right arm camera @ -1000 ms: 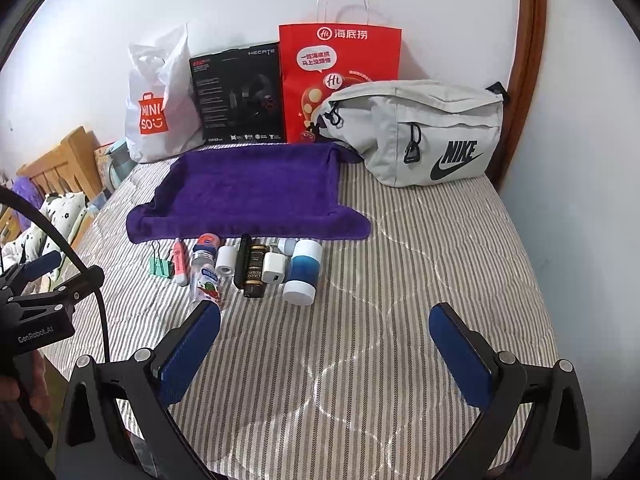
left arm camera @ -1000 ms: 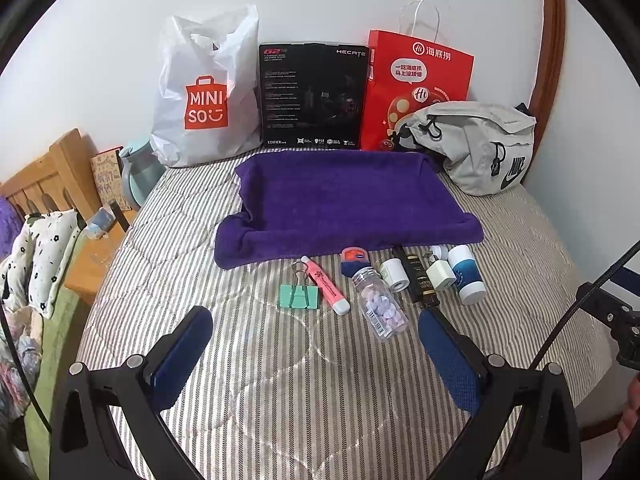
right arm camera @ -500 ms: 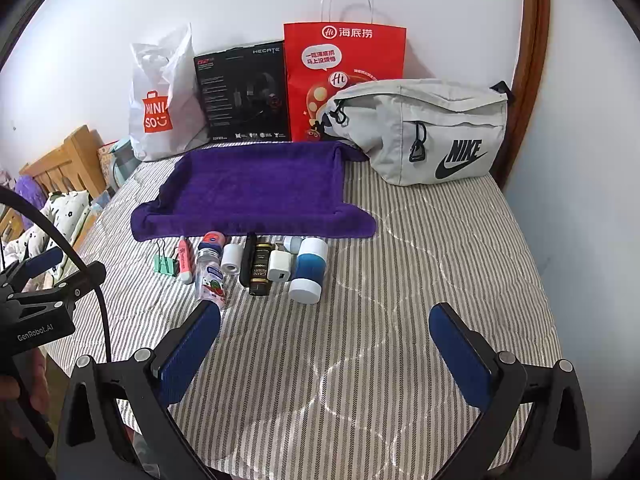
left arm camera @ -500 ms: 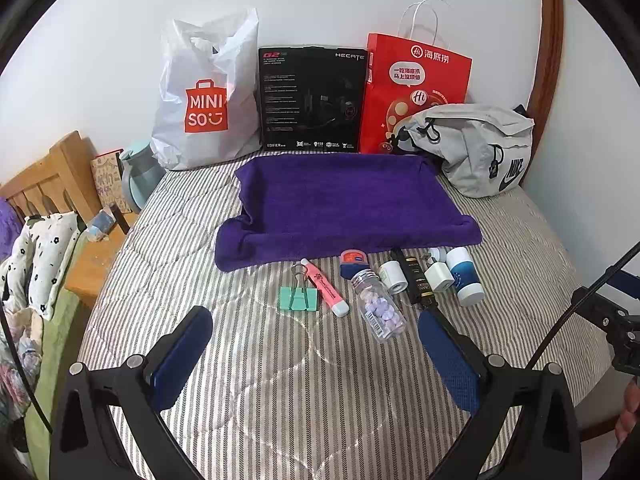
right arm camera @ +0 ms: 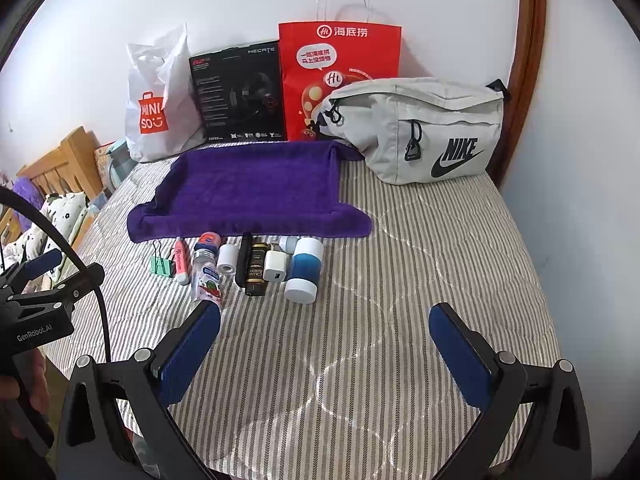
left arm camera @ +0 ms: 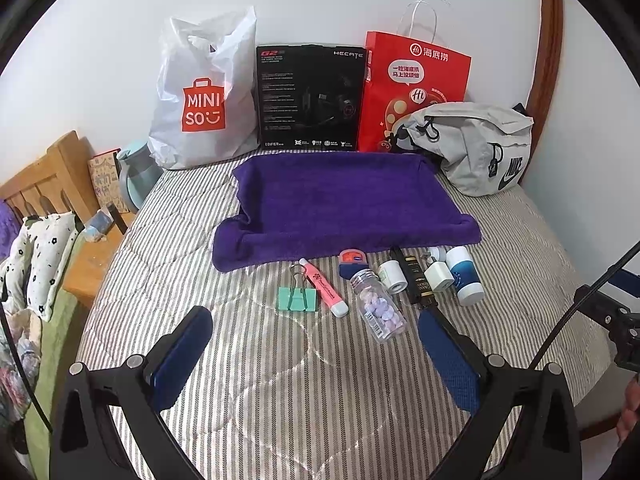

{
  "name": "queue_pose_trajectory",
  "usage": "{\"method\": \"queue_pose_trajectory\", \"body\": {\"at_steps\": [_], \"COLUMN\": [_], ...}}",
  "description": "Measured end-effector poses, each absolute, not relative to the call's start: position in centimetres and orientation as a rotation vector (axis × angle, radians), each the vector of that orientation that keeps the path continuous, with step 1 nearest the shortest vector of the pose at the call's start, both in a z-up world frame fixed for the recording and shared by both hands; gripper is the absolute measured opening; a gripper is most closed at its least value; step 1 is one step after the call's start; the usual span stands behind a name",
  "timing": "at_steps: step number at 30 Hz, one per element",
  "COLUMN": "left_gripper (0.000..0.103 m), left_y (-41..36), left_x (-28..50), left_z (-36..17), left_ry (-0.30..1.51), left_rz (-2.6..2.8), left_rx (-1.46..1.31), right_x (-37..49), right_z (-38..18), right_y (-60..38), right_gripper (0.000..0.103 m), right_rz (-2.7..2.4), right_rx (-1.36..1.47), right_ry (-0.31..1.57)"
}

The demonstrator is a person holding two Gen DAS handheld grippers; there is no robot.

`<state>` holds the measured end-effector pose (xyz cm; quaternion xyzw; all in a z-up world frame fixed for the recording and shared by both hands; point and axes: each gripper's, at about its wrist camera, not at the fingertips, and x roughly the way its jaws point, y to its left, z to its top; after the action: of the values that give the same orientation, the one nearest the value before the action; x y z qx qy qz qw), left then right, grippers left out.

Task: Organize rigid objects

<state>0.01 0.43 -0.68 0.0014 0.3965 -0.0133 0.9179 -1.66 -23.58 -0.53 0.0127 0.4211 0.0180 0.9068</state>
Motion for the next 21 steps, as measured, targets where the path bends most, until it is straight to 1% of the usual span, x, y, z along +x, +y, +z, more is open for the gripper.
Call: {"method": "queue_pose_trajectory", "body": {"at_steps": [21], "left_gripper": [0.103], "left_y": [0.92], "left_x": [0.0], "left_z": [-0.91], "left_ry": [0.82], "left_rz": [-0.043], "left_rx": [-0.017], "right_x": [-1.65], "right_z": [-0.19], "right_y": [-23.63], "right_gripper": [0.103], "right_rz": [0.028], "right_rx": [0.017], "right_ry": [0.864]}}
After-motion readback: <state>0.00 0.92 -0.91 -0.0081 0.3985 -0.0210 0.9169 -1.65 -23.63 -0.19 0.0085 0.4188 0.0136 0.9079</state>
